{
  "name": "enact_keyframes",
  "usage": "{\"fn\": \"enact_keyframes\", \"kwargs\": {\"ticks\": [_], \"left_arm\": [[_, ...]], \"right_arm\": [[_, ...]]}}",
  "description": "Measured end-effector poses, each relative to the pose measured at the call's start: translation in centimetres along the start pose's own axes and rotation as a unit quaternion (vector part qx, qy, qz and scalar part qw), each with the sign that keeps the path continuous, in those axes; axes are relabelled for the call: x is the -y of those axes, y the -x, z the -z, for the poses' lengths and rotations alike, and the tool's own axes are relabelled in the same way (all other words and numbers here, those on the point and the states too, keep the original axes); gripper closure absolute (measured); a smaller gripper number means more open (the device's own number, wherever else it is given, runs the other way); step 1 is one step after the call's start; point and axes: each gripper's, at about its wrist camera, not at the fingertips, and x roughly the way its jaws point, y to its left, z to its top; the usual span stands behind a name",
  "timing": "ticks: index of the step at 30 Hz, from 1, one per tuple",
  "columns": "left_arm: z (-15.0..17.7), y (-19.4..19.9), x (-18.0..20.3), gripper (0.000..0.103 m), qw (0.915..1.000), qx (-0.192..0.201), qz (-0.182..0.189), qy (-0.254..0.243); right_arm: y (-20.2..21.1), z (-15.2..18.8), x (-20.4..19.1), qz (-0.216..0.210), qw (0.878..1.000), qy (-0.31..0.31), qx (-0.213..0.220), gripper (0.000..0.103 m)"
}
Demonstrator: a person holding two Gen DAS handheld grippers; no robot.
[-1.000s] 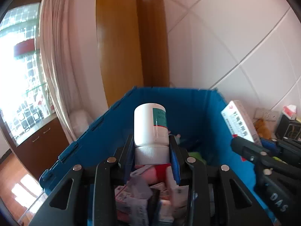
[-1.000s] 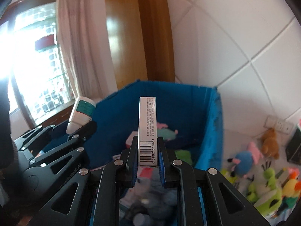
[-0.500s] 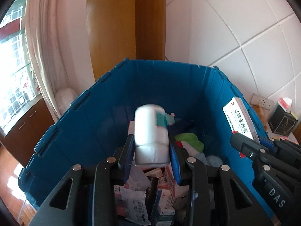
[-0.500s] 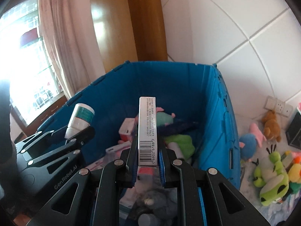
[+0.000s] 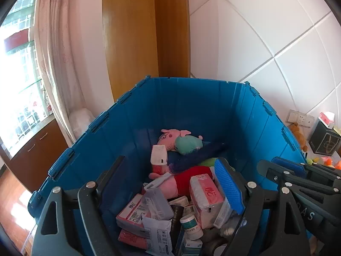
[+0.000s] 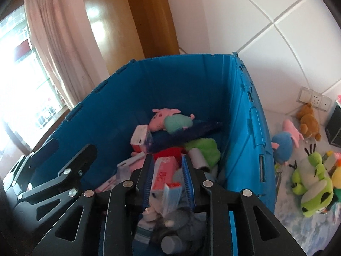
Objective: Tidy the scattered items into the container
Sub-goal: 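Open both tools to drop the bottle and box into the crate, then move both tools back toward the green plush frog on the bed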
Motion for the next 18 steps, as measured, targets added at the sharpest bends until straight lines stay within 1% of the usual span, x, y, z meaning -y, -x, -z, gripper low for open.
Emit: {"fn": "enact_keyframes", "kwargs": {"ticks": [3,5,7,10,11,15,18], "left_arm": [[0.1,0.1,0.0,0.02,1.0,0.002,0.002,-0.001],[0.1,0.2,-0.1,0.02,1.0,0.003,0.003,0.002],[0.1,0.2,-0.2,0.02,1.0,0.004,0.004,0.008],[0.2,0.2,-0.4,0.02,0.9999,0.006,0.004,0.014],[0.2,0.3,-0.4,0.02,0.9998,0.007,0.002,0.016],[0.3,0.4,-0.5,0.02,0.9997,0.013,-0.004,0.02],[0.2,0.4,-0.5,0.02,0.9997,0.009,0.001,0.023]], "right_arm": [[0.0,0.1,0.2,0.004,1.0,-0.005,0.0,0.074],[0.0,0.1,0.5,0.004,1.0,-0.015,-0.002,0.07],[0.0,-0.1,0.8,0.006,1.0,-0.024,-0.003,0.062],[0.2,-0.2,1.1,0.014,0.999,-0.035,0.001,0.055],[0.2,-0.2,1.0,0.018,0.999,-0.035,0.004,0.054],[1.1,-0.1,1.2,0.031,0.998,-0.04,0.026,0.045],[2.4,0.1,0.9,0.06,0.997,-0.03,0.049,0.045]]}}
